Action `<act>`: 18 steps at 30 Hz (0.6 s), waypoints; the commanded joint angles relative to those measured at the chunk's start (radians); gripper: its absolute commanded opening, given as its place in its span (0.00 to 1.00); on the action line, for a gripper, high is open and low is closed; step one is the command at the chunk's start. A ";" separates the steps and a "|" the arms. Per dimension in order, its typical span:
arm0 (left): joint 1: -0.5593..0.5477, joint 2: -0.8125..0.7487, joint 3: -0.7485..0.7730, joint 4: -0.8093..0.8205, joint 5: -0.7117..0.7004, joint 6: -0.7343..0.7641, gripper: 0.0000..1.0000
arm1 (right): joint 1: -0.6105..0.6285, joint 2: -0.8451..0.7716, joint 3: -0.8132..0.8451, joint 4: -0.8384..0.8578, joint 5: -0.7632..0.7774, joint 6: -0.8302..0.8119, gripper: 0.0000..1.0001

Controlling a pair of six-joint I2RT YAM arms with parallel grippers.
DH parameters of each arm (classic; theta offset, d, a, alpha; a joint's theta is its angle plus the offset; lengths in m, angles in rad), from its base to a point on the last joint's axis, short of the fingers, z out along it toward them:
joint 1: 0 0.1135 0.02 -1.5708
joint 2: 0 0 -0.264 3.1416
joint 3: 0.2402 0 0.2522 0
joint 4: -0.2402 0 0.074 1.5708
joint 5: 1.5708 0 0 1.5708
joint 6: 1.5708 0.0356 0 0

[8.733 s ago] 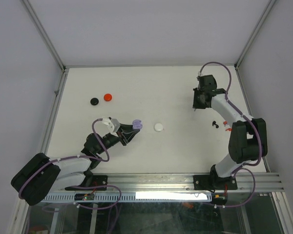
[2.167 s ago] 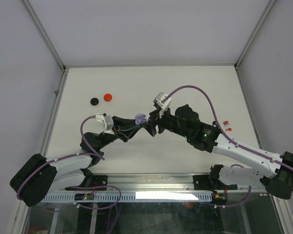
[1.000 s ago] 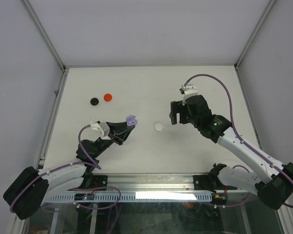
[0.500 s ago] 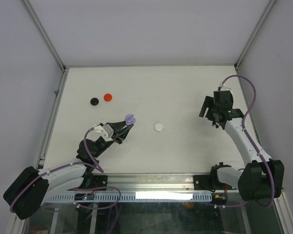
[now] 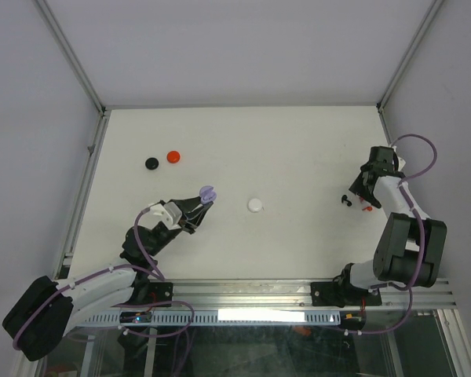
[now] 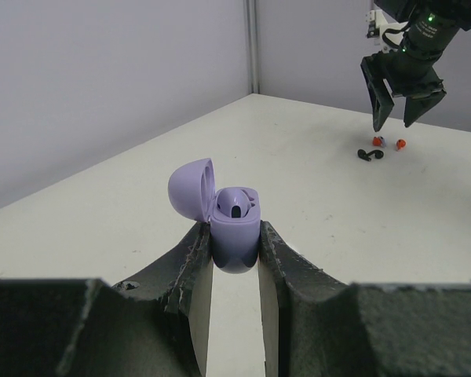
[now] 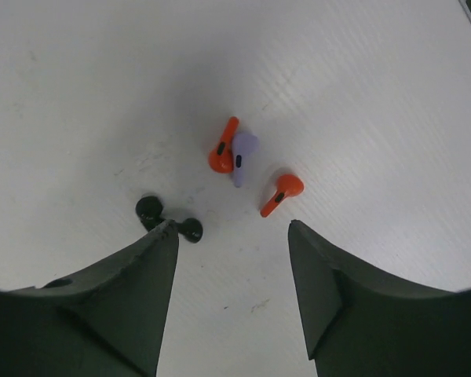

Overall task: Insert the wireless bluetooth earbuds into the charging case
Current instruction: Pick up the earbud from the center of the board.

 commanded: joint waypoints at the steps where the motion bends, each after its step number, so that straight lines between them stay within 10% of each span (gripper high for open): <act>1: -0.006 -0.023 -0.021 0.010 -0.004 0.024 0.00 | -0.044 0.055 0.052 0.072 0.032 0.019 0.58; 18: -0.006 -0.012 -0.021 0.016 -0.004 0.026 0.00 | -0.118 0.153 0.083 0.137 -0.034 -0.002 0.27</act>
